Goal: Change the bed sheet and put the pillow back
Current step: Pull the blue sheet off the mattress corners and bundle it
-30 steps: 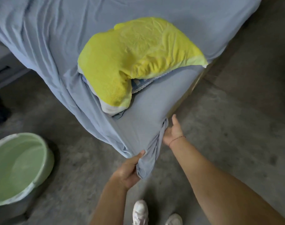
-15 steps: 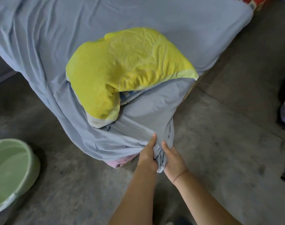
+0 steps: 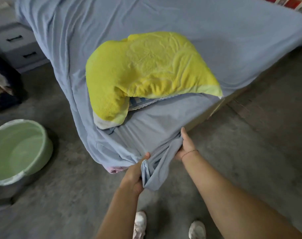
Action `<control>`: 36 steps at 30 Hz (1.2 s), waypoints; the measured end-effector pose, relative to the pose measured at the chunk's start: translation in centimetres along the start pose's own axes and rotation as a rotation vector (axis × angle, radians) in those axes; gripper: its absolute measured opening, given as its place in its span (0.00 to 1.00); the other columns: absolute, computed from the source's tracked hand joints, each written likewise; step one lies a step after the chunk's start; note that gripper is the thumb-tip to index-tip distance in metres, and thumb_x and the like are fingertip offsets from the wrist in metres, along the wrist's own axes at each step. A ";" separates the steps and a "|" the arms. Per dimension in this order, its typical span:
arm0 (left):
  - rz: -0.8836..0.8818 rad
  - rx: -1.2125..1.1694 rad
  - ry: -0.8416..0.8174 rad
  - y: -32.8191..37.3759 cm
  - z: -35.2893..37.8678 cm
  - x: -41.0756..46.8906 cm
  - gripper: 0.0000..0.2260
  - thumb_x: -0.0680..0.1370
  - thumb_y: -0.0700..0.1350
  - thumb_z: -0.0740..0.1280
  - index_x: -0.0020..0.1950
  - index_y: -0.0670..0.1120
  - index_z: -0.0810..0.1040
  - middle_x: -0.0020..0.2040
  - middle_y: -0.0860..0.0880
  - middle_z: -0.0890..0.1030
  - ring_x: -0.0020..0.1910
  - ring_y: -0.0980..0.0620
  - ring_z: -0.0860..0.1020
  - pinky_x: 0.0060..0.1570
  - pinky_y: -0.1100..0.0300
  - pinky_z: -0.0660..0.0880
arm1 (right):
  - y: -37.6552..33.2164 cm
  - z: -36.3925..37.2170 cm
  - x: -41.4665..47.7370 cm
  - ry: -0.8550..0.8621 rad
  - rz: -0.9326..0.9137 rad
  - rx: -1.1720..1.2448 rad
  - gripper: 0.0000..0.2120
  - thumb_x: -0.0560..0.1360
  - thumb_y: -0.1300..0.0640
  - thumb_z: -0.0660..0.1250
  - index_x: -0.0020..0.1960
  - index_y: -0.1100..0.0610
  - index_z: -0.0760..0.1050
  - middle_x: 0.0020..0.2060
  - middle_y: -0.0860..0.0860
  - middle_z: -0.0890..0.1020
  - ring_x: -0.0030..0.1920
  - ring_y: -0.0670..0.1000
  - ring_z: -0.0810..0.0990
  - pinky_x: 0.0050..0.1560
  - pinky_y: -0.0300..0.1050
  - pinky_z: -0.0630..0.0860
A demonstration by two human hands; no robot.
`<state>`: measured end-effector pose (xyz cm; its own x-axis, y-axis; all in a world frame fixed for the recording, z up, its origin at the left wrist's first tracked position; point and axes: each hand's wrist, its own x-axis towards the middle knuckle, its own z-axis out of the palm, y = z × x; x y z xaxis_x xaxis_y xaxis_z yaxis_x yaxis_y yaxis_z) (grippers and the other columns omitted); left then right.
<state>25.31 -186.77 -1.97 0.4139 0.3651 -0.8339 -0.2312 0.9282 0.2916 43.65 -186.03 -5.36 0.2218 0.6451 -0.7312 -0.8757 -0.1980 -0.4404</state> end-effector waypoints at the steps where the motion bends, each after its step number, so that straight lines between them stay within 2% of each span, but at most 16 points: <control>1: 0.001 -0.006 0.004 0.1 0.5 -0.5 0.21 0.75 0.48 0.68 0.62 0.34 0.76 0.37 0.42 0.83 0.33 0.51 0.82 0.30 0.59 0.81 | -0.4 0.3 -0.2 0.031 0.006 -0.061 0.26 0.77 0.42 0.63 0.67 0.59 0.71 0.58 0.61 0.79 0.60 0.61 0.77 0.67 0.61 0.68; 3: 0.026 -0.136 -0.019 -0.5 1.2 -1.1 0.17 0.72 0.44 0.73 0.53 0.34 0.78 0.29 0.43 0.81 0.23 0.51 0.80 0.20 0.63 0.75 | -0.7 -0.3 -0.3 0.130 -0.004 -0.187 0.17 0.80 0.46 0.61 0.60 0.59 0.74 0.54 0.59 0.79 0.59 0.59 0.77 0.68 0.57 0.68; 4: 0.092 -0.197 -0.009 -1.0 1.4 -1.0 0.18 0.70 0.45 0.75 0.52 0.35 0.78 0.31 0.42 0.83 0.27 0.50 0.82 0.25 0.62 0.78 | -1.0 -0.8 -0.4 0.138 -0.012 -0.255 0.16 0.79 0.46 0.62 0.57 0.58 0.75 0.57 0.59 0.79 0.59 0.59 0.77 0.66 0.56 0.70; 5: 0.180 -0.233 0.003 -1.6 2.0 -1.1 0.20 0.72 0.50 0.74 0.56 0.36 0.79 0.38 0.42 0.85 0.37 0.49 0.85 0.38 0.59 0.81 | -1.4 -1.4 -1.1 0.131 -0.026 -0.300 0.14 0.79 0.46 0.63 0.54 0.57 0.75 0.60 0.59 0.78 0.58 0.58 0.78 0.64 0.55 0.72; 7: 0.296 -0.389 -0.014 -3.7 3.0 -0.9 0.27 0.75 0.60 0.66 0.66 0.42 0.76 0.57 0.42 0.83 0.58 0.44 0.80 0.64 0.47 0.73 | -2.1 -2.8 -1.9 0.088 -0.095 -0.325 0.08 0.78 0.50 0.65 0.50 0.54 0.76 0.57 0.55 0.80 0.51 0.54 0.80 0.58 0.52 0.75; 9: 0.293 -0.413 -0.035 -6.0 4.8 -0.6 0.33 0.73 0.65 0.63 0.70 0.44 0.73 0.65 0.40 0.78 0.66 0.39 0.75 0.70 0.42 0.64 | -2.6 -3.8 -3.3 0.123 -0.137 -0.372 0.06 0.77 0.51 0.67 0.50 0.53 0.77 0.55 0.54 0.81 0.50 0.54 0.80 0.56 0.52 0.76; 12: 0.262 -0.368 -0.142 -8.6 8.7 0.5 0.35 0.75 0.64 0.62 0.73 0.41 0.68 0.69 0.37 0.73 0.70 0.40 0.70 0.74 0.44 0.59 | -2.9 -4.5 -4.6 0.129 -0.158 -0.433 0.16 0.75 0.50 0.69 0.55 0.62 0.77 0.53 0.59 0.82 0.51 0.59 0.82 0.56 0.57 0.78; 14: 0.214 -0.327 -0.199 -8.6 11.3 1.4 0.32 0.76 0.60 0.63 0.72 0.39 0.69 0.68 0.38 0.75 0.69 0.42 0.72 0.73 0.47 0.62 | -3.0 -4.3 -5.2 0.141 -0.158 -0.486 0.16 0.75 0.49 0.70 0.50 0.63 0.78 0.43 0.57 0.84 0.41 0.54 0.85 0.44 0.49 0.82; 16: 0.181 -0.326 -0.193 -7.9 12.9 2.5 0.28 0.74 0.56 0.66 0.67 0.38 0.74 0.63 0.39 0.79 0.64 0.43 0.76 0.69 0.50 0.68 | -3.0 -4.3 -5.5 0.162 -0.213 -0.527 0.10 0.76 0.51 0.70 0.41 0.57 0.76 0.35 0.51 0.82 0.29 0.43 0.82 0.29 0.35 0.77; 19: 0.156 -0.288 -0.134 -7.0 13.5 4.2 0.26 0.73 0.52 0.70 0.65 0.37 0.76 0.62 0.38 0.79 0.62 0.42 0.78 0.65 0.49 0.72 | -2.4 -5.2 -5.3 0.182 -0.289 -0.566 0.09 0.72 0.46 0.72 0.38 0.49 0.75 0.36 0.44 0.82 0.29 0.34 0.80 0.28 0.26 0.72; 22: 0.176 -0.239 -0.051 -6.7 13.2 5.9 0.27 0.73 0.48 0.72 0.67 0.37 0.74 0.62 0.37 0.79 0.61 0.40 0.78 0.65 0.46 0.73 | -3.2 -6.6 -5.8 0.129 -0.254 -0.645 0.06 0.74 0.51 0.71 0.45 0.53 0.80 0.40 0.52 0.86 0.41 0.44 0.85 0.42 0.38 0.79; 25: 0.233 -0.151 0.041 -6.9 12.2 6.6 0.31 0.69 0.51 0.76 0.64 0.33 0.75 0.59 0.34 0.79 0.52 0.41 0.80 0.52 0.52 0.75 | -5.2 -7.3 -5.8 0.030 -0.150 -0.552 0.14 0.76 0.52 0.68 0.56 0.59 0.79 0.49 0.56 0.85 0.50 0.52 0.84 0.54 0.49 0.78; 28: 0.196 -0.136 0.064 -7.6 11.0 7.3 0.36 0.58 0.55 0.82 0.59 0.37 0.77 0.54 0.36 0.79 0.47 0.43 0.78 0.44 0.55 0.70 | -7.0 -6.5 -3.7 0.031 0.032 -0.414 0.26 0.73 0.37 0.64 0.60 0.56 0.76 0.53 0.54 0.83 0.53 0.52 0.82 0.55 0.49 0.77; 30: 0.185 -0.129 0.076 -7.8 10.6 7.4 0.30 0.63 0.55 0.78 0.58 0.39 0.76 0.53 0.37 0.78 0.43 0.43 0.80 0.40 0.56 0.70 | -8.5 -5.7 -2.0 0.068 0.088 -0.359 0.36 0.67 0.30 0.63 0.63 0.56 0.75 0.56 0.56 0.81 0.57 0.56 0.80 0.61 0.55 0.74; 33: 0.185 -0.089 0.080 -7.6 10.4 7.5 0.28 0.65 0.56 0.76 0.56 0.41 0.76 0.50 0.38 0.78 0.37 0.45 0.79 0.33 0.58 0.69 | -11.4 -4.3 -0.1 0.079 0.062 -0.337 0.33 0.72 0.31 0.60 0.58 0.60 0.77 0.48 0.58 0.82 0.50 0.57 0.80 0.56 0.53 0.76; 36: 0.198 -0.092 0.083 -7.3 10.3 7.5 0.34 0.59 0.58 0.81 0.58 0.41 0.76 0.53 0.38 0.78 0.41 0.44 0.79 0.37 0.56 0.69 | -13.8 -3.8 1.6 0.139 0.062 -0.342 0.25 0.77 0.38 0.60 0.57 0.59 0.73 0.45 0.56 0.80 0.43 0.54 0.78 0.49 0.50 0.76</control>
<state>39.15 -190.10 -5.50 0.2793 0.5285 -0.8016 -0.3815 0.8272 0.4125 57.66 -185.08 -2.42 0.2495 0.5222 -0.8155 -0.7007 -0.4840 -0.5242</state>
